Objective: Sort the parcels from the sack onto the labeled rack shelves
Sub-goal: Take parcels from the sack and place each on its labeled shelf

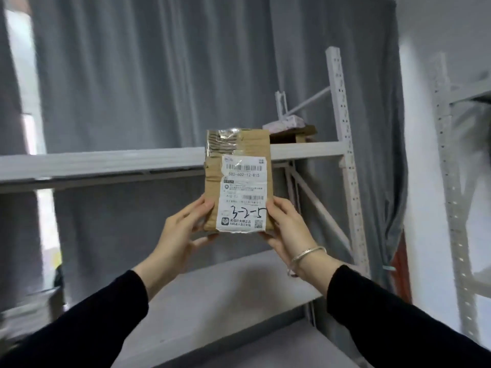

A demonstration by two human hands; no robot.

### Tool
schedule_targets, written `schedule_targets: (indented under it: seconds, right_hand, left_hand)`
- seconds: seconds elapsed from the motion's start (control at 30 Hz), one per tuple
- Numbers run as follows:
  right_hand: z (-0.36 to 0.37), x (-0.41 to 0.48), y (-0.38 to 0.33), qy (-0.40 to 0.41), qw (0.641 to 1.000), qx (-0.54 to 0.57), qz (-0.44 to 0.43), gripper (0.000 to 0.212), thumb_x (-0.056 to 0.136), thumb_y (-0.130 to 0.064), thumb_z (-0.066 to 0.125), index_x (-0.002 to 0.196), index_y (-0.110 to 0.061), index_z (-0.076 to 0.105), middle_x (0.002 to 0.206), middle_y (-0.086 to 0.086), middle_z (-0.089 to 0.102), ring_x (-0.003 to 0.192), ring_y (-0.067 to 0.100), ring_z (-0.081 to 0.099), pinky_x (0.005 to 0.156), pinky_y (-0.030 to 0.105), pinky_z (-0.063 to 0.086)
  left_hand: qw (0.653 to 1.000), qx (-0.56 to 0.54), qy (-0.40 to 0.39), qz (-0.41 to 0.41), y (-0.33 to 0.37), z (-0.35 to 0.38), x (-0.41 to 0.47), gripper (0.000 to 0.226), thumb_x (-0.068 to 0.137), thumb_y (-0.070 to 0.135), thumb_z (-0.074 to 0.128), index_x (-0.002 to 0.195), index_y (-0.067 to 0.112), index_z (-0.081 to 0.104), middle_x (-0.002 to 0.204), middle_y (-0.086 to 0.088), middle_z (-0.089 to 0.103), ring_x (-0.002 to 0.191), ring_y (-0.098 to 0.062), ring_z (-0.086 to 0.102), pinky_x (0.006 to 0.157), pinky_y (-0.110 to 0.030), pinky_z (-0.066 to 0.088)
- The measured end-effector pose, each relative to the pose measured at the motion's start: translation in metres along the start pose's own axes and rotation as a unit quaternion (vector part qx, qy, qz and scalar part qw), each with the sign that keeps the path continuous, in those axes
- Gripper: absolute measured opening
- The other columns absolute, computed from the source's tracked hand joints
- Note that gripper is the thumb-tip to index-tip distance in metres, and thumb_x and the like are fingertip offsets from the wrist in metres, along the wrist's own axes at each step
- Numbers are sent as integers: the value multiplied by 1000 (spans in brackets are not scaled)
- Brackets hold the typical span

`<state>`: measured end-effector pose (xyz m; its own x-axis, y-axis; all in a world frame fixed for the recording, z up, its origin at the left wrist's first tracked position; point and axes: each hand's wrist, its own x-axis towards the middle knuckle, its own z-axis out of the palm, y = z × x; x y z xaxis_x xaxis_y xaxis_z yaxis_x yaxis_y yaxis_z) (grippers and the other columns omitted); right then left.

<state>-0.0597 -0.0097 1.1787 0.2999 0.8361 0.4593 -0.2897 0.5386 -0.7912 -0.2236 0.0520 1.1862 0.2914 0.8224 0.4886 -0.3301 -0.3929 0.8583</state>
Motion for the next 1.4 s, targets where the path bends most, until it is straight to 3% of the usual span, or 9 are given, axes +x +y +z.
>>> schedule_targets:
  seconds: [0.2,0.33,0.57,0.67,0.87,1.0,1.17,1.27,1.4]
  right_hand:
    - [194,-22,48,-149,988,45,8,23,93,-24,51,115,-18,49,90,-6,68,82,11,60,76,28,44]
    - [304,-45,80,-225,973,50,-1,32,92,-24,52,122,-16,46,99,-6,68,95,13,63,85,30,47]
    - [432,-78,126,-246,968,46,-16,31,92,-19,53,123,-14,49,97,-5,68,102,19,62,91,36,49]
    - [477,-89,142,-247,968,37,-26,34,92,-18,54,125,-12,50,101,-1,67,99,17,63,91,32,50]
    - [526,-93,161,-250,967,23,-32,39,92,-19,53,129,-10,48,94,-6,67,80,2,63,79,23,50]
    - [550,-90,162,-265,963,-4,-42,41,92,-22,53,132,-12,45,104,-3,65,86,3,61,72,18,45]
    - [580,-91,170,-284,958,-2,-46,44,90,-17,55,132,-7,44,126,11,60,112,19,59,79,21,49]
    - [578,-107,198,-290,957,-9,-26,41,90,-14,55,129,-7,45,121,10,63,112,20,60,97,33,48]
    - [552,-139,252,-276,960,-28,32,42,91,-11,55,131,-4,43,122,12,61,114,22,59,100,37,47]
  left_hand:
    - [992,71,95,52,112,-169,-68,57,70,34,62,123,12,61,114,-7,69,101,-19,65,82,-35,56]
    - [982,105,136,77,160,-265,-117,50,72,32,58,119,17,62,112,-2,70,93,-11,68,81,-31,55]
    - [975,117,174,77,201,-398,-163,47,75,28,61,120,13,61,108,-5,72,93,-15,69,76,-30,58]
    - [974,120,174,83,213,-445,-173,28,86,23,57,112,18,64,104,-1,73,94,-12,69,80,-31,56]
    - [973,116,182,76,228,-496,-177,29,91,21,52,119,18,60,108,-2,72,96,-12,69,85,-33,56]
    - [965,110,214,103,240,-509,-178,26,92,24,53,116,19,62,97,3,74,88,-10,70,92,-36,51]
    - [951,117,254,134,253,-527,-190,38,92,27,53,127,12,57,112,-5,70,99,-15,66,92,-34,51]
    - [949,118,261,135,234,-542,-205,38,92,25,52,128,12,56,110,-5,70,91,-10,68,82,-25,56]
    - [950,135,272,76,167,-562,-238,44,92,29,51,132,11,53,107,-3,68,81,-3,66,84,-25,53]
